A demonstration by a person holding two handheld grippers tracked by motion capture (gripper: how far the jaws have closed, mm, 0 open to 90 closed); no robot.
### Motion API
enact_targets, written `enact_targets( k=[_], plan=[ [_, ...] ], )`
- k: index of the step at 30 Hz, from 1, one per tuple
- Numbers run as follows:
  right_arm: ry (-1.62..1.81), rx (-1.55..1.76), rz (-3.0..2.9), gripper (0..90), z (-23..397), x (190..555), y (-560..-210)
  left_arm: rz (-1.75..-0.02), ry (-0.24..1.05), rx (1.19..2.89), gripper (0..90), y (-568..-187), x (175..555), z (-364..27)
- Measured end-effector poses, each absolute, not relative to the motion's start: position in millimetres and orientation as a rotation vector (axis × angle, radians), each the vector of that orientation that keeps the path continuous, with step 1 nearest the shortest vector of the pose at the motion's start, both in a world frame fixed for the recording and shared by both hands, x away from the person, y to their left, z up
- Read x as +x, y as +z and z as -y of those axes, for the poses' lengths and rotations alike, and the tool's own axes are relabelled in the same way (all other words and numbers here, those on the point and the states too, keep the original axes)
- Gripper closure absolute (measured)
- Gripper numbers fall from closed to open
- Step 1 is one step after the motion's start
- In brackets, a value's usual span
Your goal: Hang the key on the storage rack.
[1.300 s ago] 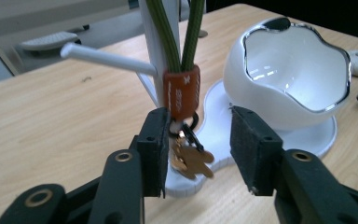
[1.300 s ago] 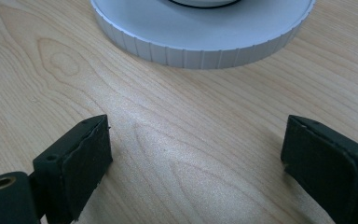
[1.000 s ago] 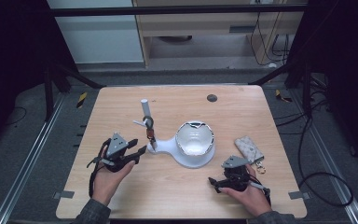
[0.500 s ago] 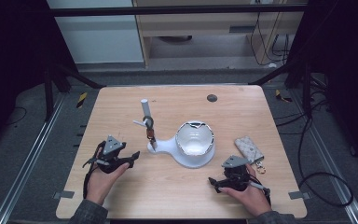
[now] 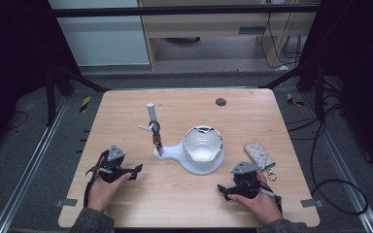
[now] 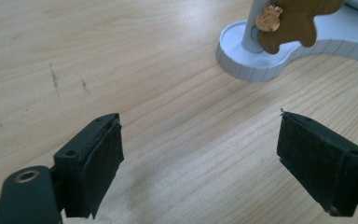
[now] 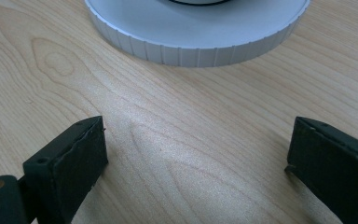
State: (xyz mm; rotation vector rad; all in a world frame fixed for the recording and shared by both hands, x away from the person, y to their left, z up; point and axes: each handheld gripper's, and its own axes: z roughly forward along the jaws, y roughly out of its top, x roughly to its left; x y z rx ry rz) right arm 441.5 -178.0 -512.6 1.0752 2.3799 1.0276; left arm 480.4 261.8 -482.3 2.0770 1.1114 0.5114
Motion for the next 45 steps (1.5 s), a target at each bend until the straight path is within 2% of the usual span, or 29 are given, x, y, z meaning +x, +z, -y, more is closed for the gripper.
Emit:
enact_targets(
  k=[6,11,24,45],
  plan=[
    [1.03,1.058,-2.373,7.2,178,439,-504,-1.163,0.467,2.119,10.5,-489,482,-266],
    [1.025,1.048,-2.364,5.8,183,440,-486,-1.176,0.463,2.135,9.2,-492,482,-267],
    [0.905,1.054,-2.325,9.0,212,457,-434,-1.161,0.463,2.164,6.9,-494,482,-268],
    [0.774,1.127,-2.365,10.4,240,477,-423,-1.171,0.459,2.193,6.8,-497,482,-266]
  ],
)
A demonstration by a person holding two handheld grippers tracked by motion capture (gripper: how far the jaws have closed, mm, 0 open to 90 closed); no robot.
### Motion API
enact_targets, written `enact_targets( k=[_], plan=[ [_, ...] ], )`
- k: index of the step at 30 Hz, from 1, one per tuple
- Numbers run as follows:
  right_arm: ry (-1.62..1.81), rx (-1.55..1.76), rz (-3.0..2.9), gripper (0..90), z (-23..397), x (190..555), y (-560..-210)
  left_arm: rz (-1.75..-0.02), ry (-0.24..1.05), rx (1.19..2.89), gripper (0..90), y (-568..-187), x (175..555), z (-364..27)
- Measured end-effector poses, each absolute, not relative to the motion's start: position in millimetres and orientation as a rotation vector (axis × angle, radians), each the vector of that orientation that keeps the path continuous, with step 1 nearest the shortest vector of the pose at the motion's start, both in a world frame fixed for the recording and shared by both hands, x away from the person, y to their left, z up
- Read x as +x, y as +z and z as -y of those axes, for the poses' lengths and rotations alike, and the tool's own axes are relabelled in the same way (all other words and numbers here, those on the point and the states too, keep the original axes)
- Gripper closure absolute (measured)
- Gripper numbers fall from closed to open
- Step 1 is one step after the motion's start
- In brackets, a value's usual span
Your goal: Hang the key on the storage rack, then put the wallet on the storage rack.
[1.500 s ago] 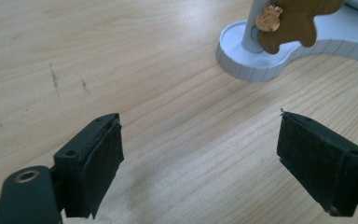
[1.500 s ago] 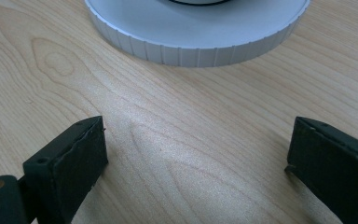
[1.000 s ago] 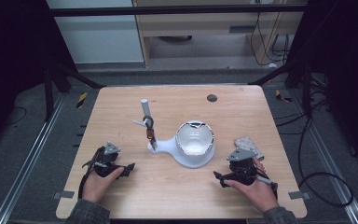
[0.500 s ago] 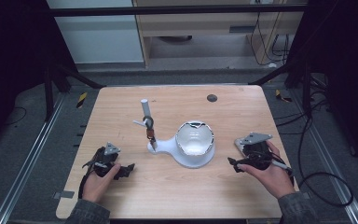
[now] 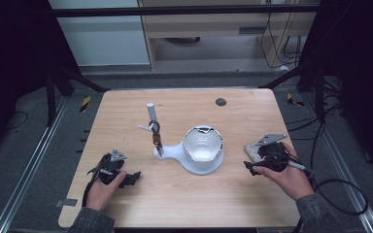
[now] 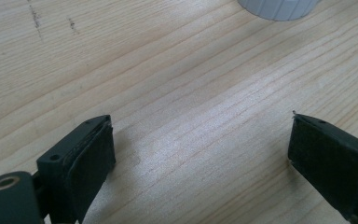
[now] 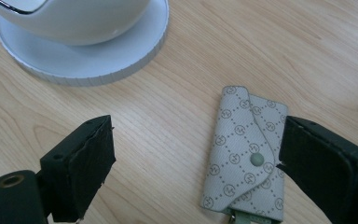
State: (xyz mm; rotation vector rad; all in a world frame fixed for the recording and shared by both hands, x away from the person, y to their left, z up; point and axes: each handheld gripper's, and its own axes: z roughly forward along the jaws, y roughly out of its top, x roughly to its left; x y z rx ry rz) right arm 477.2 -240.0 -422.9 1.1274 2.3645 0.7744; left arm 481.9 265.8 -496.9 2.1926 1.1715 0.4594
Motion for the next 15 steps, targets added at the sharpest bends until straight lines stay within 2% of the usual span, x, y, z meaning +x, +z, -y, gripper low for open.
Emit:
enact_targets(
  k=[15],
  plan=[
    [0.713,1.193,-2.395,9.5,257,482,-424,-1.19,0.482,2.205,5.5,-498,483,-265]
  ],
)
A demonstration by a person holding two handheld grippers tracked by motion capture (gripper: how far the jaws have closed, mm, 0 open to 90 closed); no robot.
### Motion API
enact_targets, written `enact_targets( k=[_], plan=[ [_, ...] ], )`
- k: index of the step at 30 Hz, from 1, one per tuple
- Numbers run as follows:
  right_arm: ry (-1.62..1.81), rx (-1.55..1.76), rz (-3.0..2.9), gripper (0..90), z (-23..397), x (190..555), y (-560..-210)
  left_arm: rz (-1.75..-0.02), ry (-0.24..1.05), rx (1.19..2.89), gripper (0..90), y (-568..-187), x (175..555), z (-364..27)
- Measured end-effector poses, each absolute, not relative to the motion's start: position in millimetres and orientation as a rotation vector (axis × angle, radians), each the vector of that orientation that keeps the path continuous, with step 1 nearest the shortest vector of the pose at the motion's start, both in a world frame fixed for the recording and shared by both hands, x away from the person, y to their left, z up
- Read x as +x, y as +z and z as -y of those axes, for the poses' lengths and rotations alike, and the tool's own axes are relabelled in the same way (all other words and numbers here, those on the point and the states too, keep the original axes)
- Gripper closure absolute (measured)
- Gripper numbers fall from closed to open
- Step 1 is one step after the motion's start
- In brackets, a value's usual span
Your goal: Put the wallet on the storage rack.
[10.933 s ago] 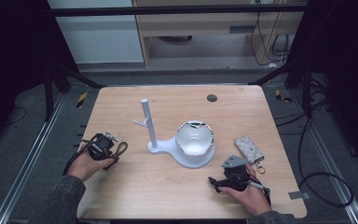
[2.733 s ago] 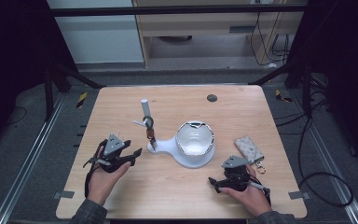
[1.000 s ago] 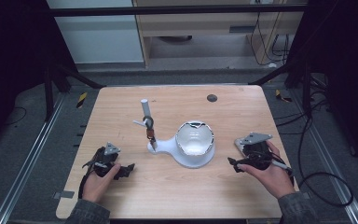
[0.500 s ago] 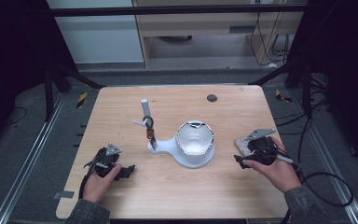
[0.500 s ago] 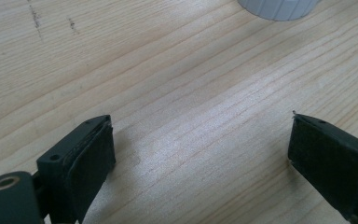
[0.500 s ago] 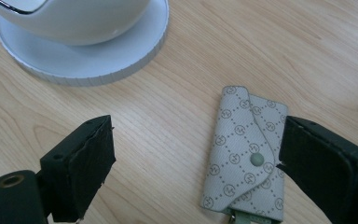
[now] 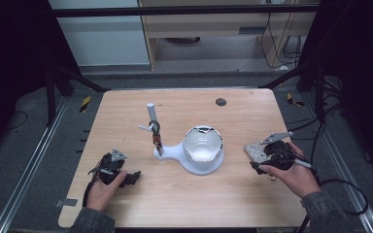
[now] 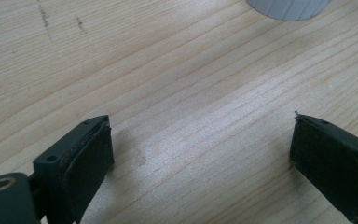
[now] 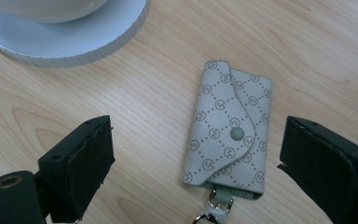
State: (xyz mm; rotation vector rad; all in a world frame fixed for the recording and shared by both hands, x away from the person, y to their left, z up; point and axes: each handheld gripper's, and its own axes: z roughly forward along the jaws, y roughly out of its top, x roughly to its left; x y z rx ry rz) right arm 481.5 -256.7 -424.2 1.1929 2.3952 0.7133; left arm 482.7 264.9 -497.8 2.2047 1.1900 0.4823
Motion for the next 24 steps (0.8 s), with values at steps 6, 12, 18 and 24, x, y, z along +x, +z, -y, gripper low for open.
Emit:
enact_targets(
  k=[6,12,18,24],
  plan=[
    [0.68,1.213,-2.415,9.7,259,485,-426,-1.204,0.48,2.198,5.0,-499,483,-265],
    [0.633,1.227,-2.431,11.1,256,492,-431,-1.207,0.473,2.197,4.8,-499,484,-266],
    [0.587,1.246,-2.468,13.0,252,501,-437,-1.207,0.474,2.195,4.7,-499,484,-266],
    [0.519,1.279,-2.489,12.6,250,511,-443,-1.201,0.474,2.195,4.5,-499,484,-265]
  ],
)
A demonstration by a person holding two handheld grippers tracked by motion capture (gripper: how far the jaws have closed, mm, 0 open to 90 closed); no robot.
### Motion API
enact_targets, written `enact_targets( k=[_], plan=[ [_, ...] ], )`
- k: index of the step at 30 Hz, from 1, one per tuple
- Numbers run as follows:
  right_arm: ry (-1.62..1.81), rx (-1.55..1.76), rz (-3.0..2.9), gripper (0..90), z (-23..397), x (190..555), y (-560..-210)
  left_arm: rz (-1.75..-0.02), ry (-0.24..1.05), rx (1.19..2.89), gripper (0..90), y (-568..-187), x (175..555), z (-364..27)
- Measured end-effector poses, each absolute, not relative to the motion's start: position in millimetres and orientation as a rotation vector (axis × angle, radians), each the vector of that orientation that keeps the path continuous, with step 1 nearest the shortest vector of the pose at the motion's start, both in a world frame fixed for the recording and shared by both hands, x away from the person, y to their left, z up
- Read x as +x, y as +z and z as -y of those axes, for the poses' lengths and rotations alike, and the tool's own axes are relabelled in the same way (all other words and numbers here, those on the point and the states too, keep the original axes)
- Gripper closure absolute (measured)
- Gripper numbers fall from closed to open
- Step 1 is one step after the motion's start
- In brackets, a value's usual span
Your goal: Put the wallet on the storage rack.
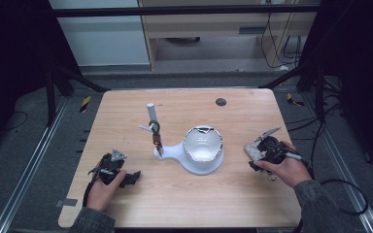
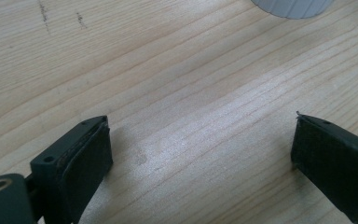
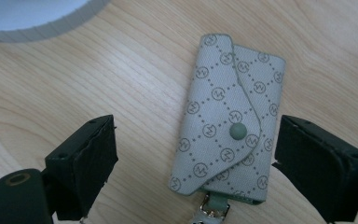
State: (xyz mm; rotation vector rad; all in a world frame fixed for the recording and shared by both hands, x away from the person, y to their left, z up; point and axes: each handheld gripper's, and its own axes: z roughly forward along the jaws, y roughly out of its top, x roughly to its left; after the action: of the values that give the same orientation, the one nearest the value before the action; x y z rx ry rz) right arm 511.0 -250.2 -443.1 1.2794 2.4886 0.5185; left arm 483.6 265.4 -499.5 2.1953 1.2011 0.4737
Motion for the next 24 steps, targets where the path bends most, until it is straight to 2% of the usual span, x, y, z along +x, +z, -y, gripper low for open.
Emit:
enact_targets(
  k=[12,24],
  plan=[
    [0.436,1.401,-2.479,14.8,258,532,-454,-1.195,0.466,2.202,4.4,-499,483,-264],
    [0.388,1.466,-2.484,16.7,259,538,-466,-1.19,0.465,2.198,4.3,-500,483,-263]
  ],
)
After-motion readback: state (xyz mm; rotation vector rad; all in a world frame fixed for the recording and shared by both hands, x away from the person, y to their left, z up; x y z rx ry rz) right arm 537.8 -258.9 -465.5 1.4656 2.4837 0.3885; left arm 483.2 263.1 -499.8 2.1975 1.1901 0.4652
